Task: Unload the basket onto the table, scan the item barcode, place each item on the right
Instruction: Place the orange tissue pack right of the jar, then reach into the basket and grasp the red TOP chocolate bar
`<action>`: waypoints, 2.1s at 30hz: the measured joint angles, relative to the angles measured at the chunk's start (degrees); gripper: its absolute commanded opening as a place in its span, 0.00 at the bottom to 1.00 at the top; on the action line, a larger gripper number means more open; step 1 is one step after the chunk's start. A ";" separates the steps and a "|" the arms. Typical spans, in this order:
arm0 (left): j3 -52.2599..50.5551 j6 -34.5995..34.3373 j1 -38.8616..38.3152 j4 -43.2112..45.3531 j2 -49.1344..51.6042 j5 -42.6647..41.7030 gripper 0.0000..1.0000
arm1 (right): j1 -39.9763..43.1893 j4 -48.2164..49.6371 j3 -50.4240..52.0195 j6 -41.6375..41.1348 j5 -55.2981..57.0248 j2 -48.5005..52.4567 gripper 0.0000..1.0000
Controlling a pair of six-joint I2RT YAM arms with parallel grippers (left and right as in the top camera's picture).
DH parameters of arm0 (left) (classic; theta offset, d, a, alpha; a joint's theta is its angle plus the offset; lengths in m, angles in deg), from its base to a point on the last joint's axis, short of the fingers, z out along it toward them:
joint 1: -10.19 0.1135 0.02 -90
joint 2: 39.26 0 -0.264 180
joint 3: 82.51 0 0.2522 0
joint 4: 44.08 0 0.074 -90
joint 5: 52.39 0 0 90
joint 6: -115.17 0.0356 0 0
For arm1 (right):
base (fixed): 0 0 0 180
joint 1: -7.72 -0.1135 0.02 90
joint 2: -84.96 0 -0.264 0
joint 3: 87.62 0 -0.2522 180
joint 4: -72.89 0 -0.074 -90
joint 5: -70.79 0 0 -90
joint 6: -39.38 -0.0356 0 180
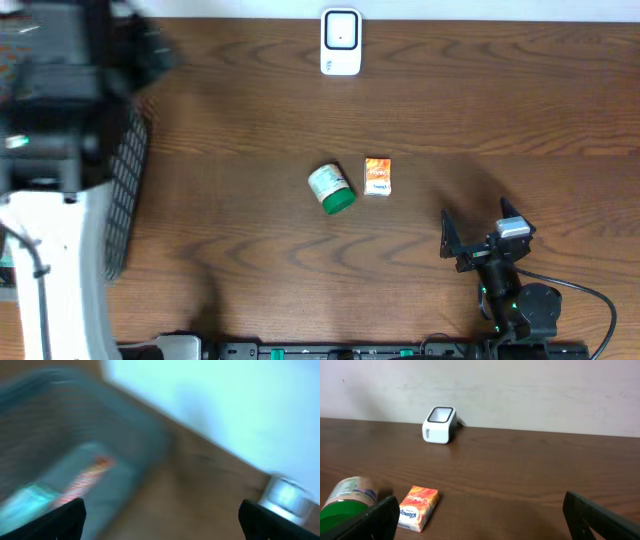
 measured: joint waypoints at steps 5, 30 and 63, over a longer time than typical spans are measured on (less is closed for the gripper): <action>-1.64 6.80 15.37 -5.07 0.63 0.92 0.98 | 0.00 -0.02 0.00 0.00 0.00 0.00 0.99; -18.40 43.74 34.25 8.26 26.99 -17.66 0.98 | 0.00 -0.02 0.00 -0.02 0.00 0.00 0.99; -18.12 46.23 35.87 11.30 40.06 -20.02 0.33 | 0.00 0.00 0.00 0.00 0.00 0.00 0.99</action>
